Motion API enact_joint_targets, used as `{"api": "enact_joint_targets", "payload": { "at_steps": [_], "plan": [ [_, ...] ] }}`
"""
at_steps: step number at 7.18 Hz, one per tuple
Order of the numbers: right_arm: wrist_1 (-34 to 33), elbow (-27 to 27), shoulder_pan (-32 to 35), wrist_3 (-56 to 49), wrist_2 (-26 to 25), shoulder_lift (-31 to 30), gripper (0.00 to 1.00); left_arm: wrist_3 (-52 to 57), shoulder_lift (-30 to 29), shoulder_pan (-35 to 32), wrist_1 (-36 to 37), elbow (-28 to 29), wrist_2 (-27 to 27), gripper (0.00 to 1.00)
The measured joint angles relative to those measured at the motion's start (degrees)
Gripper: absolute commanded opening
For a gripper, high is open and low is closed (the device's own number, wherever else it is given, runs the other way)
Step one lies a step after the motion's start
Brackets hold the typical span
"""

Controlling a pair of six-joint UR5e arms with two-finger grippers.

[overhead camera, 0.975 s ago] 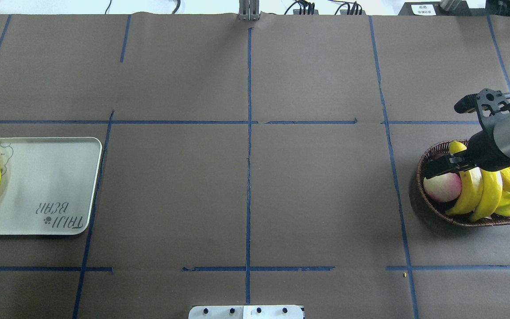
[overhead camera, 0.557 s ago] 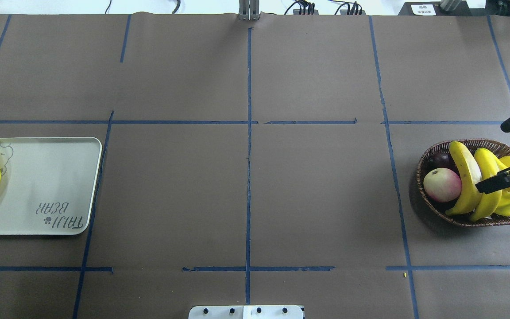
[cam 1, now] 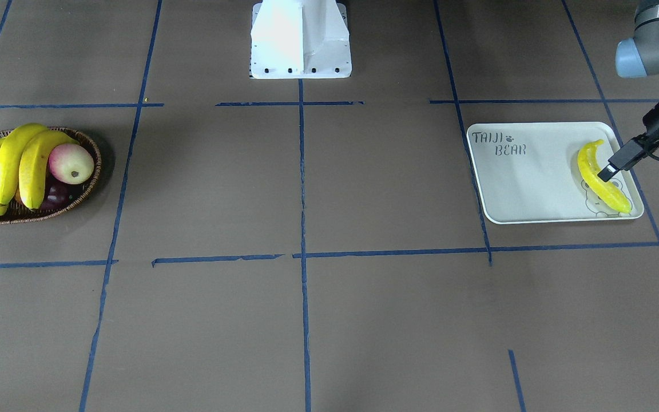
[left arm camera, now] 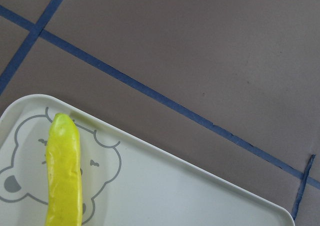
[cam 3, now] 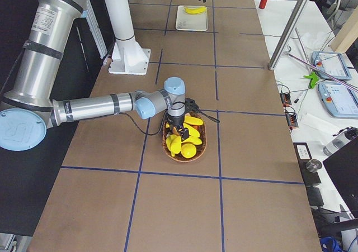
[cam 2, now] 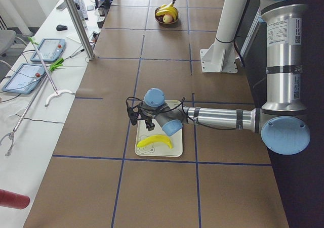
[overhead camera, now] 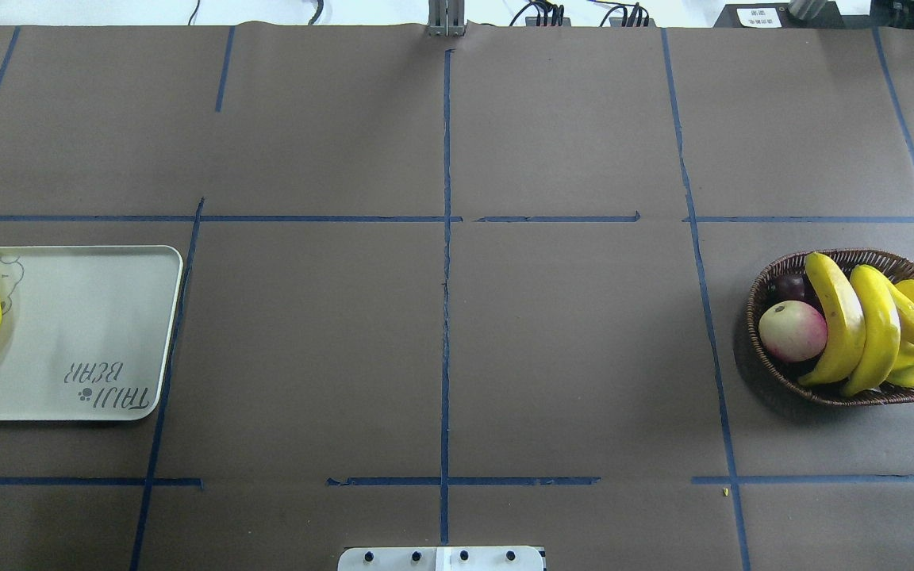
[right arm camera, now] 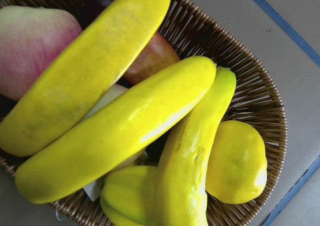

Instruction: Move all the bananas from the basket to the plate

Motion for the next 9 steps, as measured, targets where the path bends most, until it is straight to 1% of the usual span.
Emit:
{"api": "enact_joint_targets", "payload": {
  "at_steps": [3, 4, 5, 6, 7, 9],
  "plan": [
    [0.0, -3.5, 0.0, -7.8, 0.4, 1.3, 0.95, 0.1, 0.0, 0.0, 0.0, 0.3, 0.0, 1.00],
    [0.1, -5.1, 0.0, -8.8, 0.5, 2.2, 0.95, 0.1, 0.0, 0.1, 0.0, 0.4, 0.0, 1.00],
    [0.1, -6.4, -0.1, -9.2, 1.4, 2.7, 0.92, 0.0, 0.0, 0.1, 0.0, 0.5, 0.0, 1.00],
    [0.1, -6.9, -0.2, -9.3, 2.8, 3.0, 0.92, 0.0, 0.0, 0.1, 0.0, 0.5, 0.0, 1.00],
    [0.1, -7.1, -0.3, -9.4, 3.7, 3.0, 0.88, 0.0, 0.0, 0.1, 0.0, 0.5, 0.0, 1.00],
    [0.1, -7.7, -0.7, -9.6, 4.8, 3.0, 0.71, 0.1, 0.0, 0.1, -0.1, 0.5, -0.1, 1.00]
  ]
}}
